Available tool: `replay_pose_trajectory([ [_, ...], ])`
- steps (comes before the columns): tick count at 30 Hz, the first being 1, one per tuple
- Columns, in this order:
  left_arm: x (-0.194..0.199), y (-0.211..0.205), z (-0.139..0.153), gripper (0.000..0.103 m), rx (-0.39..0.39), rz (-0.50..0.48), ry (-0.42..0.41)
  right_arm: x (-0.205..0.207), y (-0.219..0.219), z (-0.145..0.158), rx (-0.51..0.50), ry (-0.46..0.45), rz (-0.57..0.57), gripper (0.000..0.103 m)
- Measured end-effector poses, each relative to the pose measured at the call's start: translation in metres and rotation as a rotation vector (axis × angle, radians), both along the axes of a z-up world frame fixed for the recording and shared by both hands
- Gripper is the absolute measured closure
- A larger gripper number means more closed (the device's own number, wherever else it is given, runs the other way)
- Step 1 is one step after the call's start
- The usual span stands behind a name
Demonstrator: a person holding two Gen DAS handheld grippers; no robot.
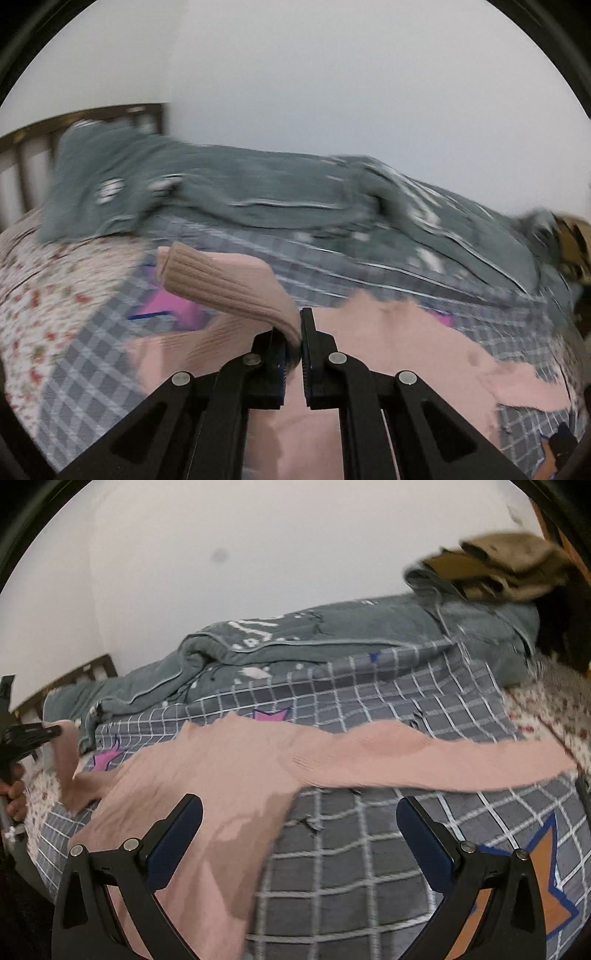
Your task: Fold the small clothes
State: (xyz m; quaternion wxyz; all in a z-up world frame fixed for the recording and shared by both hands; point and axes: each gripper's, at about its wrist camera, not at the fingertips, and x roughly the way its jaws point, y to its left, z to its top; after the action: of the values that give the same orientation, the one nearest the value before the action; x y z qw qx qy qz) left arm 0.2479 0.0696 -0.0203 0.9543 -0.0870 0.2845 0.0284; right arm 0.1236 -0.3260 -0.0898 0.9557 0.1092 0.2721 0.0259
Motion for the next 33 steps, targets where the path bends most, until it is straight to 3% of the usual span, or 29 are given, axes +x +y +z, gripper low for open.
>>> replay_pose_trajectory([
  [4,0.024,-0.095,-0.011,0.096,0.036,-0.146,0.032,0.002,-0.032,-0.017,0.074,0.055,-0.043,0.000],
  [9,0.036,-0.196,-0.052,0.096,0.092,-0.295,0.103,-0.008,-0.060,-0.027,0.186,0.059,-0.066,0.000],
  [13,0.039,-0.238,-0.087,0.096,0.118,-0.331,0.198,-0.011,-0.072,-0.028,0.217,0.068,-0.072,0.000],
  [18,0.029,-0.243,-0.102,0.092,0.095,-0.344,0.239,-0.013,-0.068,-0.026,0.188,0.067,-0.048,0.000],
  [20,0.028,-0.241,-0.101,0.075,0.104,-0.342,0.262,-0.012,-0.063,-0.026,0.181,0.073,-0.031,0.000],
  [22,0.026,-0.234,-0.098,0.039,0.095,-0.334,0.263,-0.012,-0.055,-0.026,0.159,0.076,-0.012,0.000],
  [24,0.015,-0.219,-0.090,0.022,0.069,-0.308,0.208,-0.012,-0.045,-0.025,0.128,0.075,0.003,0.000],
  [27,0.002,-0.195,-0.079,0.022,0.051,-0.278,0.157,-0.014,-0.032,-0.025,0.107,0.074,0.021,0.000],
  [33,-0.026,-0.125,-0.070,0.022,0.028,-0.194,0.157,-0.020,-0.008,-0.024,0.107,0.084,0.056,0.000],
])
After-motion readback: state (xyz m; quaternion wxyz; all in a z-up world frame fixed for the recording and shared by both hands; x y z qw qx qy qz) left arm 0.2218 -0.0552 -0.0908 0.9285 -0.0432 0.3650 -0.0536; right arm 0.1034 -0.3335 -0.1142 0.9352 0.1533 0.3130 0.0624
